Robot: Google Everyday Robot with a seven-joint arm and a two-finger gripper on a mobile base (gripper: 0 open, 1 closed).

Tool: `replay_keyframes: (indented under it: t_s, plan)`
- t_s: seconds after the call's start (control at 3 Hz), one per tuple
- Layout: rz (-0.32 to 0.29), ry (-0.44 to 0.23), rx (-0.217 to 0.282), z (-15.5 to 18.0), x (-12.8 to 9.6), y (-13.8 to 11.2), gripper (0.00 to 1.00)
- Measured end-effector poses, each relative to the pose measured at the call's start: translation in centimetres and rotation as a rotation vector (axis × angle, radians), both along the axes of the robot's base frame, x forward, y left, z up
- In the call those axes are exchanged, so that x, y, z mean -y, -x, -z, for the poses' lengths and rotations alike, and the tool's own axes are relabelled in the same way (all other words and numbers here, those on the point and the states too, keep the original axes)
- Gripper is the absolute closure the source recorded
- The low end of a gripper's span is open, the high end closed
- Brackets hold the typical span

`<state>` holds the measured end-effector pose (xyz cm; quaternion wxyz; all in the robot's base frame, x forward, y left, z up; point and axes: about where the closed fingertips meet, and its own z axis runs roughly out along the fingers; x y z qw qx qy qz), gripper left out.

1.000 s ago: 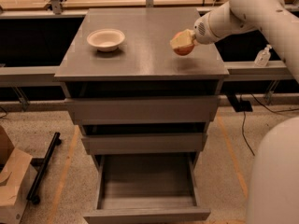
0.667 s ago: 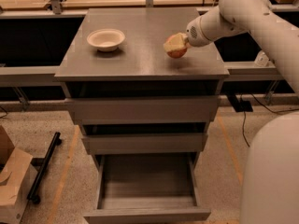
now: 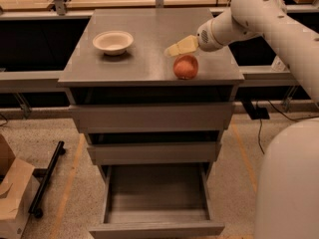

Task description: Pick apple from bottom drawer and place on counter

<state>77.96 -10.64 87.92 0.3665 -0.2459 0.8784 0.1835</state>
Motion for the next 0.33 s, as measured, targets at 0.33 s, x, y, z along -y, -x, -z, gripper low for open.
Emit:
replay_keyframes:
  t_s: [0.33]
  plan:
    - [0.000, 0.000, 0.000, 0.00, 0.00, 0.00, 0.00]
